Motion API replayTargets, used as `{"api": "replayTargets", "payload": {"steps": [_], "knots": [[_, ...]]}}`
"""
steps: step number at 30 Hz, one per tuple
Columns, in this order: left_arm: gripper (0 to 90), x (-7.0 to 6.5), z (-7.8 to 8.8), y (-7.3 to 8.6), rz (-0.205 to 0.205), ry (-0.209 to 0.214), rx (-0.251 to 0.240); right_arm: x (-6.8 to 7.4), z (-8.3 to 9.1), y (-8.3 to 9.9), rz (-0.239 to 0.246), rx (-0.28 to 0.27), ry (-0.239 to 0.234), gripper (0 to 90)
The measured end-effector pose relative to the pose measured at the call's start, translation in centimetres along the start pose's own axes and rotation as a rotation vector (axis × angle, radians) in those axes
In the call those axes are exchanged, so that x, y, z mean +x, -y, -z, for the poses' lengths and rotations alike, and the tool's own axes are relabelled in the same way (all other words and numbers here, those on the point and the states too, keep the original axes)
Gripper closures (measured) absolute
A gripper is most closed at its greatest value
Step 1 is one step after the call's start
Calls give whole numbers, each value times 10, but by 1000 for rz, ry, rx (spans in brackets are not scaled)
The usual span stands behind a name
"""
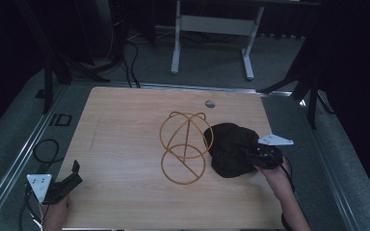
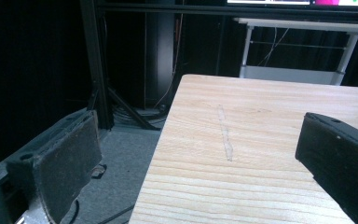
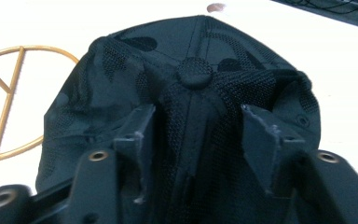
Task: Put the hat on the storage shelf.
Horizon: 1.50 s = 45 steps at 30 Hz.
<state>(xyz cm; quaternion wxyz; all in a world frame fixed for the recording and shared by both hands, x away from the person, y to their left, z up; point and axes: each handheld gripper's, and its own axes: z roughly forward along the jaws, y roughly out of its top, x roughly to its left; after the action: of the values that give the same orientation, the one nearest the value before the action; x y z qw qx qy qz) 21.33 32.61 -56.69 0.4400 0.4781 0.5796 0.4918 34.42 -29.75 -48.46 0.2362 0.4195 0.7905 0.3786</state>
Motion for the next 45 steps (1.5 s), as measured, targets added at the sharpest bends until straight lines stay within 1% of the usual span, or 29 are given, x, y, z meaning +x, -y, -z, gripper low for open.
{"api": "replayTargets", "payload": {"steps": [1, 2, 3, 4, 5, 6, 7, 8, 9, 11, 12, 14, 18, 19, 24, 27, 28, 29, 32, 33, 36, 37, 38, 39, 40, 41, 42, 43, 45], "knots": [[5, 0, 0, 0, 0, 0, 0, 0, 0, 0, 0, 0, 0, 457], [5, 0, 0, 0, -2, 1, 0, 1, -2, 1, 4, 9, 5, 569], [5, 0, 0, 0, -2, 1, 0, 1, -2, 1, 4, 9, 5, 569], [5, 0, 0, 0, -3, 2, -1, 1, -4, 3, -5, 12, 16, 660], [5, 0, 0, 0, -3, 2, -1, 1, -4, 3, -5, 12, 16, 660], [5, 0, 0, 0, -3, 3, -1, 3, -6, 4, -3, 17, 40, 759], [5, 0, 0, 0, -4, 3, -1, 3, -6, 4, -3, 17, 40, 759], [5, 0, 0, 0, -3, 3, -2, 3, -8, 7, -11, 15, 49, 825], [5, 0, 0, 0, -4, 3, -1, 3, -8, 7, -11, 15, 49, 825], [5, 0, 0, 0, -3, 4, -2, 4, -10, 10, -14, 7, 60, 864], [5, 0, 0, 0, -3, 4, -1, 5, -10, 11, -31, -12, 63, 878], [5, 0, 0, 0, -4, 4, 0, 6, -10, 10, -39, -24, 74, 881], [5, 0, 0, 0, -3, 4, -1, 7, -9, 7, -41, -34, 76, 883], [5, 0, 0, 0, -3, 4, -1, 7, -6, 3, -51, -51, 69, 884], [5, 0, 0, 0, -3, 2, -1, 7, 0, -3, -56, -71, 65, 884], [5, 0, 0, 0, -3, 2, -1, 6, 8, -9, -59, -98, 68, 884], [5, 0, 0, 0, -2, 2, -1, 6, 8, -9, -59, -98, 68, 884], [5, 0, 0, 0, -2, 3, 0, 6, 13, -12, -66, -116, 68, 884], [5, 0, 0, 0, -2, 3, -1, 5, 19, -15, -75, -135, 67, 884], [5, 0, 0, 0, -2, 2, -1, 4, 24, -19, -79, -156, 75, 884], [5, 0, 0, 0, -3, 0, -2, 3, 30, -24, -77, -168, 77, 884], [5, 0, 0, 0, -2, -2, -2, 3, 36, -29, -76, -182, 80, 884], [5, 0, 0, 0, -3, -1, -2, 3, 36, -29, -76, -182, 80, 884], [5, 0, 0, 0, -3, 0, -1, 3, 42, -34, -76, -199, 86, 884], [5, 0, 0, 0, -4, 0, 0, 3, 42, -34, -76, -199, 86, 884], [5, 0, 0, 0, -3, 0, -1, 2, 49, -40, -77, -217, 86, 884], [5, 0, 0, 0, -3, 1, -2, 2, 49, -40, -77, -217, 86, 884], [5, 0, 0, 0, -3, 1, -2, 2, 57, -47, -82, -236, 90, 884], [5, 0, 0, 0, -3, 1, -2, 2, 60, -50, -82, -245, 92, 883]]}}
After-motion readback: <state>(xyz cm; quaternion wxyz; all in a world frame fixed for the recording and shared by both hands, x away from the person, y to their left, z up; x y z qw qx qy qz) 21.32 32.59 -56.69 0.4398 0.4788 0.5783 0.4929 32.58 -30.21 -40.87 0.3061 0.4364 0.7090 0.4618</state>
